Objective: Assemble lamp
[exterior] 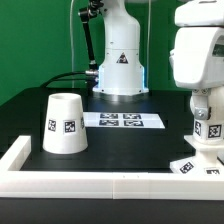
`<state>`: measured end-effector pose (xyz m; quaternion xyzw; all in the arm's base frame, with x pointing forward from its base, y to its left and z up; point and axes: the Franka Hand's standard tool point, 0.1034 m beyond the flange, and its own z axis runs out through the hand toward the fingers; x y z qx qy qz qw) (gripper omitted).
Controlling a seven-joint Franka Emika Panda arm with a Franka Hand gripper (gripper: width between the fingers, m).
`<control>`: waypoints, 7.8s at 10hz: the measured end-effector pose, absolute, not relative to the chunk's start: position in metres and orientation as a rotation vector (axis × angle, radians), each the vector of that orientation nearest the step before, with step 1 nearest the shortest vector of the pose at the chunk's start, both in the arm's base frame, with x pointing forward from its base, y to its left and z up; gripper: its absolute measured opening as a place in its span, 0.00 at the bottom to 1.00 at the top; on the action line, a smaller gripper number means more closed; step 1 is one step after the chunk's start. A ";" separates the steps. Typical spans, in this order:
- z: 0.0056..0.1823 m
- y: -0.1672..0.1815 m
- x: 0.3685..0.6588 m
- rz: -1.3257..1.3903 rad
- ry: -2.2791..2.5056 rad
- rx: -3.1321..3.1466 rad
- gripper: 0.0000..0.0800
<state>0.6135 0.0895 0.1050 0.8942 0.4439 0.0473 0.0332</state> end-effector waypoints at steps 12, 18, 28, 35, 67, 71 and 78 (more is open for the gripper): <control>0.109 0.089 0.620 0.224 -0.138 3.123 0.72; 0.109 0.087 0.620 0.224 -0.682 3.076 0.72; 0.102 0.097 0.605 -0.016 -1.892 2.599 0.72; 0.103 0.098 0.605 -0.019 -1.971 2.539 0.86; 0.118 -0.074 0.509 -0.070 -0.393 3.093 0.87; 0.116 -0.102 0.497 -0.006 -0.476 3.129 0.87; 0.094 -0.105 0.489 -0.003 -0.477 3.104 0.87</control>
Offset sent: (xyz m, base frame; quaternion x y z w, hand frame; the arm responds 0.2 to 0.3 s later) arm -0.0065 0.0022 0.0014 -0.0232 0.0412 0.3188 0.9467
